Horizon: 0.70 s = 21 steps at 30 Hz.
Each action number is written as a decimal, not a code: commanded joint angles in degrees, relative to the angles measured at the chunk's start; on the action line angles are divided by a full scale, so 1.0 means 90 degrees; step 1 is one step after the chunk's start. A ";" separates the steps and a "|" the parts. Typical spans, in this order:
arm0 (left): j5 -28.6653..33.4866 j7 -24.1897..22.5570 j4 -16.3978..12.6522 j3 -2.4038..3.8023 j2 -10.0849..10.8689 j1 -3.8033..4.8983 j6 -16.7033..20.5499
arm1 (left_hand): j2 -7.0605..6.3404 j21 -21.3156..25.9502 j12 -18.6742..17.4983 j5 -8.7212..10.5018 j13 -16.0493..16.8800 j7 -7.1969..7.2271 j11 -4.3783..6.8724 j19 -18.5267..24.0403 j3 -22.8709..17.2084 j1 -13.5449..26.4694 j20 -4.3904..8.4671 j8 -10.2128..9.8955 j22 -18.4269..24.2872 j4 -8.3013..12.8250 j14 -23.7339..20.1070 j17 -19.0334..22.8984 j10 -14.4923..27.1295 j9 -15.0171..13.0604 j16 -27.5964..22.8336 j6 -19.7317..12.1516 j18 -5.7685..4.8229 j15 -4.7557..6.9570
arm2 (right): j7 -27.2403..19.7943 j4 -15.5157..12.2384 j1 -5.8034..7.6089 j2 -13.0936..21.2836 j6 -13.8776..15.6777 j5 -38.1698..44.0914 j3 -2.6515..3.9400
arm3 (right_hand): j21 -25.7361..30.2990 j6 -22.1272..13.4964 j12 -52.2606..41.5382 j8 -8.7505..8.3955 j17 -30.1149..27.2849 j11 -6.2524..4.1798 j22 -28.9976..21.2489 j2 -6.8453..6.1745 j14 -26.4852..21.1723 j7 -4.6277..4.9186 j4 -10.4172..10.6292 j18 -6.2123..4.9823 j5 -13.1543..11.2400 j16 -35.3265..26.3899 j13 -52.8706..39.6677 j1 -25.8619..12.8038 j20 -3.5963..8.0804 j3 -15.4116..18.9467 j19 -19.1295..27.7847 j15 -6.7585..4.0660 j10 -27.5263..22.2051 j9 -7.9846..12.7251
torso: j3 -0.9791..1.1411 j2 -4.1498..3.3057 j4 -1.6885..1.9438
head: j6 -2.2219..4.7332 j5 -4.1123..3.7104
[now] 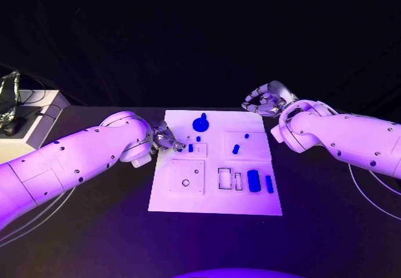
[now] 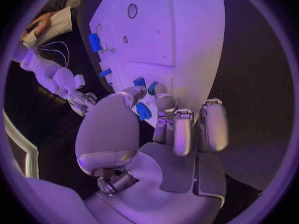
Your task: Assemble the parts on the task board
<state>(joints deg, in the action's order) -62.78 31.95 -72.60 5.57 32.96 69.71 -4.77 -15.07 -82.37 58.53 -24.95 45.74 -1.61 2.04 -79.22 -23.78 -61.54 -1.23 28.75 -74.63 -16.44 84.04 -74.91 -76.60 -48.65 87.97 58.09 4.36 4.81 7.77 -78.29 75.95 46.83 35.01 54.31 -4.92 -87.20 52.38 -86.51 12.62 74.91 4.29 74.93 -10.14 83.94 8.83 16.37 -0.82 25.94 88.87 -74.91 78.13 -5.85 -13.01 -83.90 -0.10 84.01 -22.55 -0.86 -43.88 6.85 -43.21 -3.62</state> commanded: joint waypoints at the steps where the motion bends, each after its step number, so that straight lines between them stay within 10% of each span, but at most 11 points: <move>1: 0.0025 0.0067 -0.0012 -0.0015 0.0002 -0.0032 0.0024 | 0.0029 0.0017 0.0018 0.0045 -0.0004 -0.0026 0.0015 -0.0039 0.0035 -0.0060 -0.0007 -0.0034 -0.0003 -0.0011 0.0534 -0.1174 0.0035 0.0009 0.0026 0.0029 -0.0081 0.0045 | -0.0072 -0.0003 -0.0007 -0.0002 -0.0003 0.0076 0.0001 | 0.0036 -0.0052 0.0027 0.0023 0.1182 -0.0039 0.1407 -0.0066 0.0557 -0.0009 -0.0003 -0.0002 0.0040 -0.0042 -0.1322 -0.0013 0.0033 -0.0043 -0.0514 -0.0025 0.0291 -0.0009 | 0.0002 0.0004 0.0000 | -0.0003 0.0003; 16: 0.0125 0.0044 -0.0236 0.0149 0.0129 -0.0034 0.0194 | 0.0356 0.0013 0.0040 0.1051 0.0028 -0.0028 0.0008 -0.0059 0.0927 0.0176 -0.0022 -0.0109 -0.0037 -0.0045 0.0540 -0.1197 0.0025 0.0053 0.0038 0.0070 -0.0084 0.0035 | -0.0076 0.0010 -0.0021 -0.0002 0.0006 0.0079 0.0001 | 0.0036 -0.0052 0.0027 0.0023 0.1182 -0.0039 0.1407 -0.0066 0.0557 -0.0009 -0.0003 -0.0002 0.0040 -0.0042 -0.1322 -0.0013 0.0033 -0.0043 -0.0514 -0.0025 0.0291 -0.0009 | 0.0006 0.0006 0.0000 | 0.0018 0.0005; 21: 0.0167 0.0043 -0.0324 0.0275 0.0178 -0.0035 0.0255 | 0.0754 0.0014 0.0044 0.1775 0.0032 -0.0021 0.0010 -0.0065 0.1948 0.0201 -0.0023 -0.0112 -0.0052 -0.0057 0.0541 -0.1197 0.0023 0.0049 0.0040 0.0097 -0.0085 0.0036 | -0.0078 0.0016 -0.0025 -0.0001 0.0009 0.0079 0.0001 | 0.0036 -0.0052 0.0027 0.0023 0.1182 -0.0039 0.1407 -0.0066 0.0557 -0.0009 -0.0003 -0.0002 0.0040 -0.0042 -0.1322 -0.0013 0.0033 -0.0043 -0.0514 -0.0025 0.0291 -0.0009 | 0.0008 0.0004 -0.0002 | 0.0023 0.0006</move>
<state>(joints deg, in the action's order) -62.09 32.35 -75.24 8.00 34.55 69.38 -3.33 -8.65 -82.37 58.73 -9.44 45.98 -1.85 2.04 -79.43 -7.04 -59.77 -1.45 27.92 -74.94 -16.97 84.04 -74.91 -76.60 -48.20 87.97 58.69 4.36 4.81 7.73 -78.16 75.77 46.82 35.05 54.37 -4.92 -87.21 52.38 -86.51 12.62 74.91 4.29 74.92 -10.14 83.94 8.83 16.37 -0.82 25.94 88.87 -74.94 78.13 -5.85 -13.00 -83.90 -0.10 84.01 -22.54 -0.79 -43.82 6.83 -43.03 -3.55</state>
